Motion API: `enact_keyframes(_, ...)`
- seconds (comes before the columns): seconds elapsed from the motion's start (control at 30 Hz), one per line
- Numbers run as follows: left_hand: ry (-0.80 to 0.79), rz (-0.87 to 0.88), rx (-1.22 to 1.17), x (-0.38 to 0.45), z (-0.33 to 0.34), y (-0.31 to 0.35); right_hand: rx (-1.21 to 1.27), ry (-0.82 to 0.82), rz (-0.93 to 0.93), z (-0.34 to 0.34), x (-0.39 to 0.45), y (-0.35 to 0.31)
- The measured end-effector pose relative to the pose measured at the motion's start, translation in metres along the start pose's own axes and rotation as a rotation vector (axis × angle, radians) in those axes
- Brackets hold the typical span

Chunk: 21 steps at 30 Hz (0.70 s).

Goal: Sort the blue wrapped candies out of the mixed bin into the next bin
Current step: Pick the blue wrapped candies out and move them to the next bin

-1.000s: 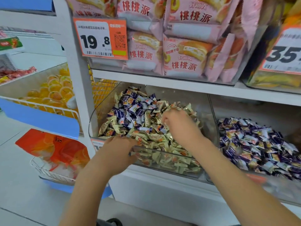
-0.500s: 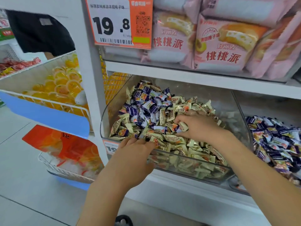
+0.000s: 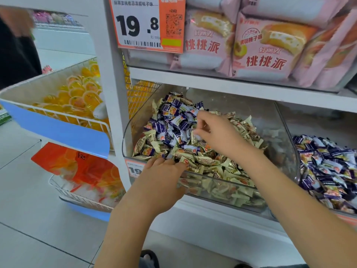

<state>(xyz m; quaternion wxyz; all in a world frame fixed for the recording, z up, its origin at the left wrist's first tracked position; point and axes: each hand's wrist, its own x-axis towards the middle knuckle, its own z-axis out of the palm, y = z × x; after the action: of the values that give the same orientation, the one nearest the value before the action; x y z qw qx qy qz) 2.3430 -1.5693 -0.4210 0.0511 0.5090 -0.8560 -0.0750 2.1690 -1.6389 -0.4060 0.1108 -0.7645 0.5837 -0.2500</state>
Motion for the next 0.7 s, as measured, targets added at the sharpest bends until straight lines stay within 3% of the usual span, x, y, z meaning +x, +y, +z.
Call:
enact_keyframes(0.13, 0.002, 0.008, 0.010, 0.001, 0.000, 0.000, -0.146, -0.224, 0.005, 0.028, -0.001, 0.005)
enact_keyframes(0.33, 0.003, 0.017, 0.029, 0.003, 0.003, 0.000, -0.325, -0.336, 0.051, 0.037, -0.001, -0.001)
enact_keyframes(0.6, -0.003, 0.022, 0.025, 0.002, 0.002, 0.001, -0.456, -0.394, 0.022, 0.038, -0.004, -0.006)
enact_keyframes(0.7, -0.026, 0.025, 0.019, 0.003, 0.000, -0.001, -0.322, -0.357, 0.013, 0.030, -0.003, -0.002)
